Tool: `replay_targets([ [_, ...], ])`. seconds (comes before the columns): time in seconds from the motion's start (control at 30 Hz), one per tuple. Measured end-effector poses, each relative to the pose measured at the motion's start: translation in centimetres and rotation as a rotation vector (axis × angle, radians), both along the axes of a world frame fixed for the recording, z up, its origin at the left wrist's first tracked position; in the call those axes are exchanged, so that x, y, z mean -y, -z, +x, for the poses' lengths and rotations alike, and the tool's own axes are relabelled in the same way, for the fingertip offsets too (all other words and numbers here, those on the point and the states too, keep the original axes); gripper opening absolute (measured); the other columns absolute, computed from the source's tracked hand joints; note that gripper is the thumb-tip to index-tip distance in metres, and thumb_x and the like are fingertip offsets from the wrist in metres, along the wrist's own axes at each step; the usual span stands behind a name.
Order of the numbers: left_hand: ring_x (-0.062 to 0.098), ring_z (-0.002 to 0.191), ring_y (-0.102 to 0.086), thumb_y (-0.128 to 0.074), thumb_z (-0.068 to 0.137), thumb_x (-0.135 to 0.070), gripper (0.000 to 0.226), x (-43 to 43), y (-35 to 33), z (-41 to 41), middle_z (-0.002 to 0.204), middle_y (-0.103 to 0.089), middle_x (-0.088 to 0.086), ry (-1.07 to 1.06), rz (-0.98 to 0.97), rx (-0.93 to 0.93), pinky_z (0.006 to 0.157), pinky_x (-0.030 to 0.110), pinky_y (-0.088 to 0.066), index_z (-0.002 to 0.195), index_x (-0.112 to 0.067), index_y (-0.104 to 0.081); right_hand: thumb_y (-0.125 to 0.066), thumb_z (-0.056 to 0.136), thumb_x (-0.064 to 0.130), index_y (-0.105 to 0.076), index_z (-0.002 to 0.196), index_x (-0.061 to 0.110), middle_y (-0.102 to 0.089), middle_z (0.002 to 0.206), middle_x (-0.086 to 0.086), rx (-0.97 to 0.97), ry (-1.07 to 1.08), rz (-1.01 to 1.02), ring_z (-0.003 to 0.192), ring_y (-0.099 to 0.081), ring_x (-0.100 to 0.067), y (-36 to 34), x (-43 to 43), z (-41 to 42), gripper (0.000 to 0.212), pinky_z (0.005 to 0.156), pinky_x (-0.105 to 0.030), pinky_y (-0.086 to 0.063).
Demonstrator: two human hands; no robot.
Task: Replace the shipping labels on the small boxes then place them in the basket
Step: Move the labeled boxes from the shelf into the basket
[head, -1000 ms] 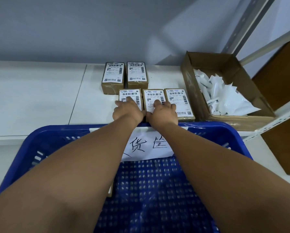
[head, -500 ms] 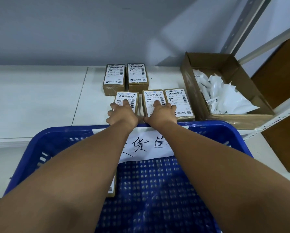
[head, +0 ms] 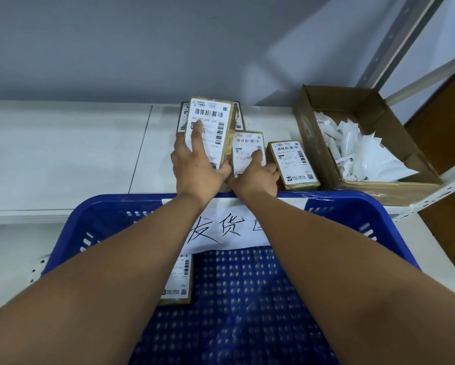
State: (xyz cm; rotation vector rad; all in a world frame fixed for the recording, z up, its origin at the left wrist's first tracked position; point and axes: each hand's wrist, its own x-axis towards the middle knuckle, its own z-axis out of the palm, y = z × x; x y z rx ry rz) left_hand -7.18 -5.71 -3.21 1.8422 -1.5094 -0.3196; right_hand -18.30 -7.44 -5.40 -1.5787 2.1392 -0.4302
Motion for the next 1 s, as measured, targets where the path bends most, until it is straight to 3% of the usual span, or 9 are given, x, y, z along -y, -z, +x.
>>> replay_targets([
  [0.13, 0.027, 0.129, -0.028, -0.073, 0.076, -0.036, 0.094, -1.4, -1.0, 0.4, 0.144, -0.025, 0.012, -0.029, -0.102, -0.148, 0.101, 0.033, -0.038, 0.149, -0.028, -0.014, -0.072, 0.079, 0.043, -0.024, 0.142, 0.022, -0.03, 0.14, -0.02, 0.053, 0.073, -0.238, 0.126, -0.033, -0.036, -0.7, -1.0, 0.3, 0.082, 0.095, -0.045, -0.047],
  [0.4, 0.023, 0.133, -0.028, -0.07, 0.08, -0.038, 0.088, -6.1, -2.4, -0.1, 0.145, -0.021, 0.009, -0.011, -0.018, -0.233, 0.107, 0.035, -0.038, 0.149, -0.03, -0.016, -0.072, 0.081, 0.039, -0.02, 0.149, 0.026, -0.023, 0.15, -0.017, 0.17, 0.028, -0.379, 0.136, -0.026, -0.033, -3.6, -6.7, -1.7, 0.086, 0.104, -0.043, -0.04],
  [0.57, 0.025, 0.133, -0.028, -0.069, 0.08, -0.042, 0.085, -10.9, -1.8, -1.7, 0.143, -0.024, 0.01, 0.01, 0.056, -0.19, 0.108, 0.032, -0.033, 0.148, -0.033, -0.02, -0.072, 0.079, 0.045, -0.026, 0.147, 0.028, -0.028, 0.148, -0.015, 0.129, 0.003, -0.39, 0.136, -0.027, -0.03, -3.6, -12.0, -3.4, 0.084, 0.096, -0.039, -0.044],
  [0.83, 0.026, 0.133, -0.032, -0.07, 0.08, -0.043, 0.084, -19.1, 2.1, -3.7, 0.145, -0.024, 0.012, -0.012, 0.183, -0.27, 0.106, 0.032, -0.032, 0.148, -0.032, -0.022, -0.072, 0.078, 0.046, -0.026, 0.147, 0.029, -0.029, 0.144, -0.011, 0.102, 0.016, -0.255, 0.13, -0.03, -0.026, -0.5, -20.5, -4.9, 0.084, 0.091, -0.04, -0.049],
  [1.0, 0.027, 0.129, -0.038, -0.07, 0.077, -0.048, 0.085, -22.4, 5.3, -3.7, 0.145, -0.023, 0.011, -0.049, 0.335, -0.305, 0.104, 0.038, -0.041, 0.147, -0.034, -0.023, -0.071, 0.077, 0.048, -0.025, 0.146, 0.032, -0.028, 0.145, -0.008, 0.03, -0.027, -0.128, 0.131, -0.028, -0.026, 1.9, -23.4, -5.6, 0.085, 0.088, -0.039, -0.052],
])
